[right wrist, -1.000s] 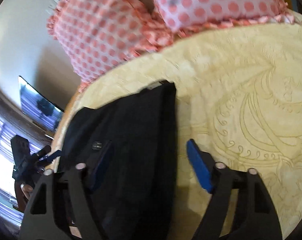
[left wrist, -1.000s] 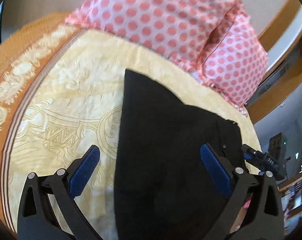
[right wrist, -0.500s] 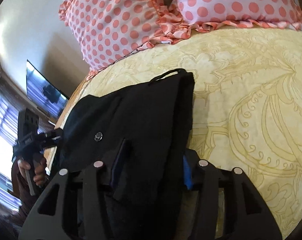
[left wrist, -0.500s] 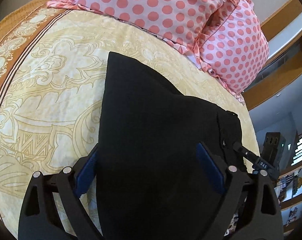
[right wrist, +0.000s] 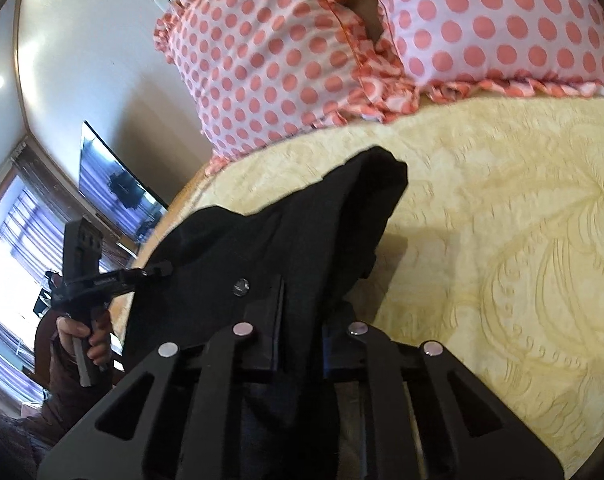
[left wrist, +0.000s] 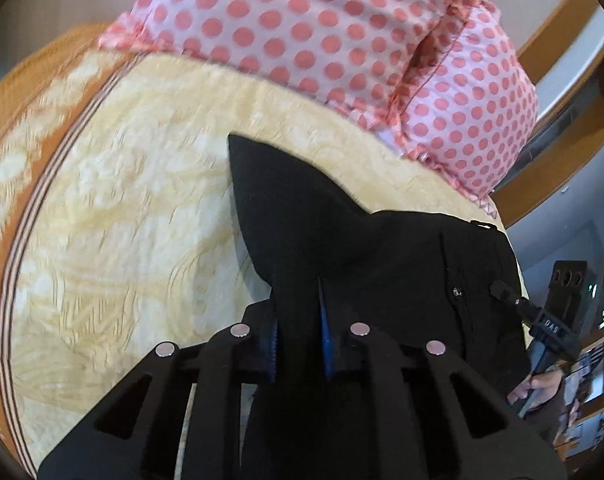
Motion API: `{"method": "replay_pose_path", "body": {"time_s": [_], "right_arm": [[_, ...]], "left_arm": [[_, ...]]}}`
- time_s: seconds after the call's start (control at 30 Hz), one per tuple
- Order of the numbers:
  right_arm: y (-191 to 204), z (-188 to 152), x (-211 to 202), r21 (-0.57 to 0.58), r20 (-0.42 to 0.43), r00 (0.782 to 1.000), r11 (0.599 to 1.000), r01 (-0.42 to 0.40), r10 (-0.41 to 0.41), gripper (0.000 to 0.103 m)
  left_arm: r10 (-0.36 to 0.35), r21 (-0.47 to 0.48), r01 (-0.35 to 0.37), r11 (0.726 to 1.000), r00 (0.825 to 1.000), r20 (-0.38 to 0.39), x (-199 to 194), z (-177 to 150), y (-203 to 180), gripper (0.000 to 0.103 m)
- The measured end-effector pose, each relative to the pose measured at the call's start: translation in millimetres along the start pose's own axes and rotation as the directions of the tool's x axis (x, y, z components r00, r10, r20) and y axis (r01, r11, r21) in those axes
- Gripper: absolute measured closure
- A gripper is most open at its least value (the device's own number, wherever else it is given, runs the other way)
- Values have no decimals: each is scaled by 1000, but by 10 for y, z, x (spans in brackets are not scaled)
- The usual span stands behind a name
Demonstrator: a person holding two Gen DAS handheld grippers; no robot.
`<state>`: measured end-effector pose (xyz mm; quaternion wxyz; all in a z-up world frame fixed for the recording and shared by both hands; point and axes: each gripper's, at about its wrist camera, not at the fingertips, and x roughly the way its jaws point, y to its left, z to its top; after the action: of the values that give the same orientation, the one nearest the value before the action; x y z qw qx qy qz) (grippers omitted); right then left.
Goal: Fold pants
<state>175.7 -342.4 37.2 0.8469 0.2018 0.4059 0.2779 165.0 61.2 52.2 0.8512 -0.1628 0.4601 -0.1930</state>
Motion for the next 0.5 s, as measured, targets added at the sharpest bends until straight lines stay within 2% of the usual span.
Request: {"method": "replay_pose_path", "body": {"time_s": [0.17,0.3,0.33,0.4,0.47,0.5], "right_arm": [[-18,487,6,-31,67,996,998,55,-53,91],[-284,966,111,17,139,983,993,116,-118,91],[-399,1045,172,43,137,981,991,130,-135,91],[-682,1123,416,107,80,979,978,177,-186,91],[-881,1073,662,150,-8,965,954,261,-263,91],[-922,1046,711,156,-26,959,947,282,-281,87]], "left_arm": [[-2,43,-1,999,998,56,103,446,-229,88],[9,50,-14,999,994,105,441,1026,-342,88],[22,44,-26,999,996,91,592,1155,-318,88],[42,6,-42,999,999,30,922,1322,-230,88],[51,-56,-53,997,998,-46,1218,1369,-87,87],[64,-90,-71,993,995,-75,1353,1357,-5,84]]}}
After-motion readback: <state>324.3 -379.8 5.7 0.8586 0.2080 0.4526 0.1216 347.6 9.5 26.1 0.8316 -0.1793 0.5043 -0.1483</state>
